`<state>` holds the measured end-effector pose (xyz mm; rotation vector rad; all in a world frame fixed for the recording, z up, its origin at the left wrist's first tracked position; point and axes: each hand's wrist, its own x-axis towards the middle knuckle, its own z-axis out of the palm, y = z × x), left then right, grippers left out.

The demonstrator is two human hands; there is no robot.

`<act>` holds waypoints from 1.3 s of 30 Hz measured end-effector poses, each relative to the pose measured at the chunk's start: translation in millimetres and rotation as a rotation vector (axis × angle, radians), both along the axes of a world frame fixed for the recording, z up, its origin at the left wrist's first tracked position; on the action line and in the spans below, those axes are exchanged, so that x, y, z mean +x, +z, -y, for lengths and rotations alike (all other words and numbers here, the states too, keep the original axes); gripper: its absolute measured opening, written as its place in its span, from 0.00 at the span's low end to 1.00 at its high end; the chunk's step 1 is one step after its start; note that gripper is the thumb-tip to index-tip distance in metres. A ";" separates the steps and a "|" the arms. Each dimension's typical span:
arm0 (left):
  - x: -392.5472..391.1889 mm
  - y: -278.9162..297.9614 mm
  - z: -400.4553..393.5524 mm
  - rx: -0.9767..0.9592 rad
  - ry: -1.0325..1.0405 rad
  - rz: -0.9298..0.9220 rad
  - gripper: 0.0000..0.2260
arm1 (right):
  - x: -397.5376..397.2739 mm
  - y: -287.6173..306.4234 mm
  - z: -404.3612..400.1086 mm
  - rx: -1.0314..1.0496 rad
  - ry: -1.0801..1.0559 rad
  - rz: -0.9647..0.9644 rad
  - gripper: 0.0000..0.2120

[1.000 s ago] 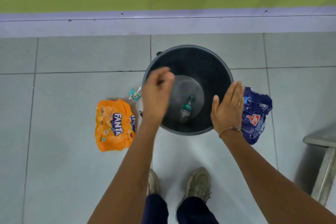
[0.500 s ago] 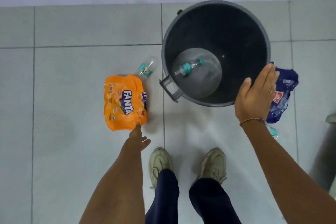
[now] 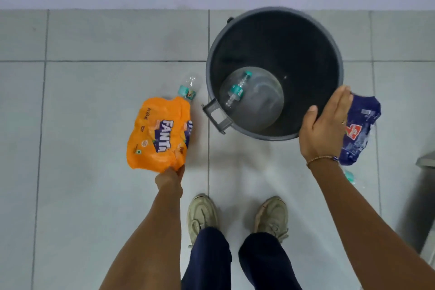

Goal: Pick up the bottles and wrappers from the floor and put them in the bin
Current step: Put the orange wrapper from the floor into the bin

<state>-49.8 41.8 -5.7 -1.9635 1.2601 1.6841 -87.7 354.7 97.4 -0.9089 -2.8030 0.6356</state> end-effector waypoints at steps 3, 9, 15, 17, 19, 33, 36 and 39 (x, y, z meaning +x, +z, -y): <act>9.1 46.9 -12.6 -0.090 -0.003 -0.036 0.16 | -3.8 11.7 -11.0 -0.141 0.050 0.062 0.31; 8.4 156.4 -30.5 -0.276 -0.118 -0.254 0.10 | -26.0 47.7 -28.7 -0.311 0.096 0.210 0.31; -19.7 218.1 -43.1 -0.464 -0.037 -0.457 0.09 | -41.8 64.4 -38.0 -0.382 0.097 0.374 0.25; -34.1 225.1 -51.6 -0.499 -0.074 -0.515 0.09 | -43.5 66.2 -38.3 -0.363 0.098 0.413 0.26; -48.3 227.8 -65.0 -0.523 -0.175 -0.574 0.09 | -44.3 66.9 -37.9 -0.359 0.096 0.431 0.26; -87.6 206.8 -158.3 -0.516 -1.212 -0.358 0.16 | -60.5 69.0 -37.5 -0.349 0.070 0.422 0.25; -92.0 200.3 -168.7 -0.380 -1.231 -0.300 0.20 | -60.6 66.4 -35.0 -0.339 0.061 0.424 0.27; -99.8 200.9 -167.7 -0.455 -1.026 -0.366 0.17 | -53.9 62.1 -32.1 -0.278 0.072 0.399 0.28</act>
